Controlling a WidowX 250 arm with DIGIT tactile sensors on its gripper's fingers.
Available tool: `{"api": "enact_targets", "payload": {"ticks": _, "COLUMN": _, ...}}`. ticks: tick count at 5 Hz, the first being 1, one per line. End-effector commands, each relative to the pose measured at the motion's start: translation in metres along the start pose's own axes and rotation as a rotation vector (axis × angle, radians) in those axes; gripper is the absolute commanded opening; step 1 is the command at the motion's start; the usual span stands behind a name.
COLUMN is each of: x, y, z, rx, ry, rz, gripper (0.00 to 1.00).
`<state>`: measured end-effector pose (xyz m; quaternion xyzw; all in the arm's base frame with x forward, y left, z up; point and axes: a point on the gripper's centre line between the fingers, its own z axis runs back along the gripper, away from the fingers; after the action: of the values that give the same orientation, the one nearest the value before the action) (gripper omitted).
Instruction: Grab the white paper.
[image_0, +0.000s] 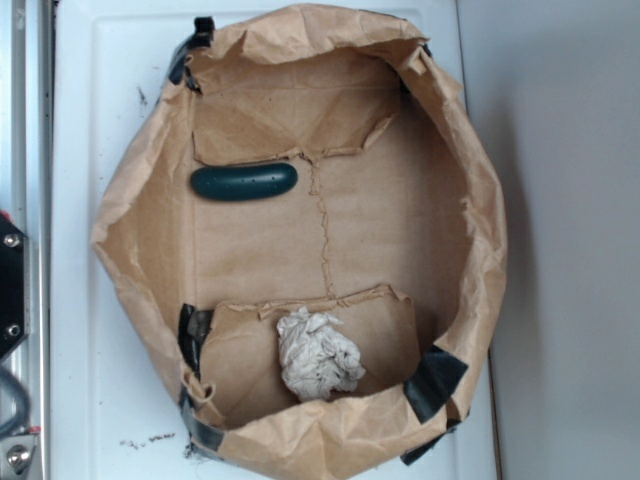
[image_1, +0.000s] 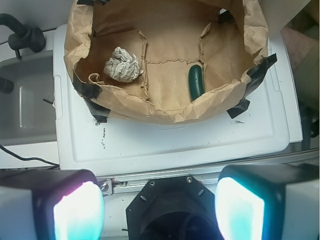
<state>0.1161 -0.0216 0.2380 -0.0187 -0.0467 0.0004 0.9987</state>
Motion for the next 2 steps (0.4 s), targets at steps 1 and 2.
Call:
{"api": "enact_targets", "payload": {"ticks": 1, "x": 0.0, "y": 0.0, "z": 0.0, "rx": 0.0, "ry": 0.0, "rz": 0.0, "gripper": 1.0}}
{"api": "enact_targets", "payload": {"ticks": 2, "x": 0.043, "y": 0.009, "z": 0.007, "rx": -0.036, "ry": -0.029, "rz": -0.055, "gripper": 1.0}}
